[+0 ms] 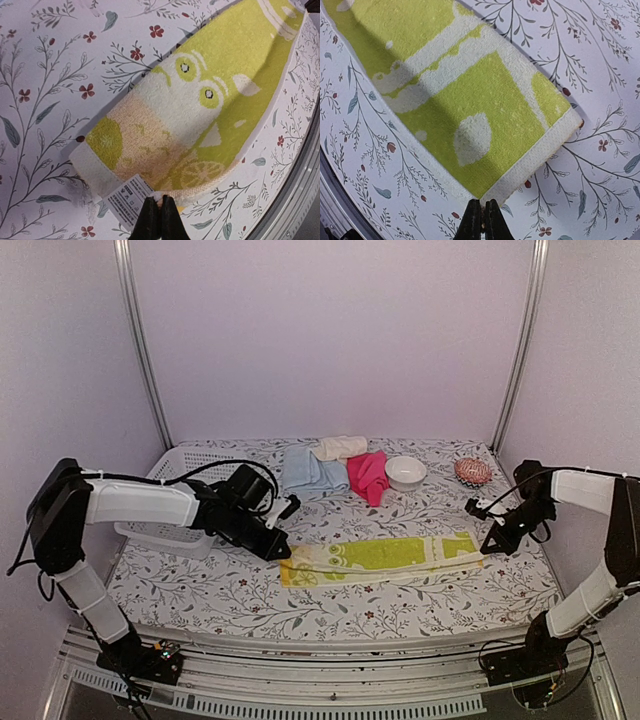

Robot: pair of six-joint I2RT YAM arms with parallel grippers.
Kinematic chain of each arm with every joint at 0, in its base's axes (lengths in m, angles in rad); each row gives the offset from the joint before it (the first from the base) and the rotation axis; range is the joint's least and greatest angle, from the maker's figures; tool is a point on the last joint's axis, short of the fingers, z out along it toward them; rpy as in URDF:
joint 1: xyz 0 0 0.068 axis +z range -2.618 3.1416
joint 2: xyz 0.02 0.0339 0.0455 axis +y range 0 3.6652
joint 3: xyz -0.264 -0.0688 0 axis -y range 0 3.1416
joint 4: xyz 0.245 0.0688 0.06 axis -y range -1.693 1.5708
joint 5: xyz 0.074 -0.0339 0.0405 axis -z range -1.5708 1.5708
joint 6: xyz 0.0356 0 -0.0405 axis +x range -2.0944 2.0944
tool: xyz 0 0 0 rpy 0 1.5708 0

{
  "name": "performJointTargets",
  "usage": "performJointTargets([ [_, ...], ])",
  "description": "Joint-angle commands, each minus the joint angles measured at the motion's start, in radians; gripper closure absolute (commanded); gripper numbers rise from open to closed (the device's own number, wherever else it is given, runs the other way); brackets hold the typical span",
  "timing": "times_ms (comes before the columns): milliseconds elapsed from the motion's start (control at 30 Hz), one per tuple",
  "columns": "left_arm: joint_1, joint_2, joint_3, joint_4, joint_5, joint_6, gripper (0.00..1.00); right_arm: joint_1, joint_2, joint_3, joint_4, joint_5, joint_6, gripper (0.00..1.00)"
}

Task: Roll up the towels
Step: Fold the towel at the center of the board, then smooth out the towel at the center of the board.

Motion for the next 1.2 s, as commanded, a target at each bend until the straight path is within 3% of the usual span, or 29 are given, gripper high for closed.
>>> performJointTargets([
  [0, -0.025, 0.037, -0.006, -0.048, -0.006, 0.027, 1.0, -0.007, 0.002, -0.044, 0.042, -0.003, -0.051, 0.97],
  [133, -0.047, 0.055, -0.004, -0.054, -0.009, 0.037, 0.98, -0.007, 0.023, -0.057, 0.068, 0.012, -0.051, 0.95],
  [300, -0.06, 0.046, -0.003, -0.113, 0.0, 0.066, 0.74, -0.007, -0.029, -0.062, -0.001, -0.025, -0.115, 0.72],
  [400, -0.063, -0.012, -0.003, -0.129, -0.008, 0.076, 0.68, -0.007, -0.084, -0.04, -0.071, -0.065, -0.167, 0.62],
  [533, -0.059, -0.077, 0.013, -0.115, -0.041, 0.084, 0.65, -0.007, -0.09, 0.003, -0.104, -0.119, -0.173, 0.6],
  [733, -0.036, -0.017, 0.079, -0.074, -0.024, 0.047, 0.67, -0.007, 0.034, 0.088, -0.009, -0.162, 0.005, 0.63],
  [933, -0.032, 0.129, 0.19, -0.069, -0.097, -0.042, 0.79, 0.007, 0.178, 0.15, 0.075, -0.122, 0.185, 0.72],
  [1167, -0.012, 0.215, 0.212, -0.079, -0.16, -0.081, 0.9, 0.027, 0.292, 0.179, 0.122, -0.058, 0.267, 0.77],
])
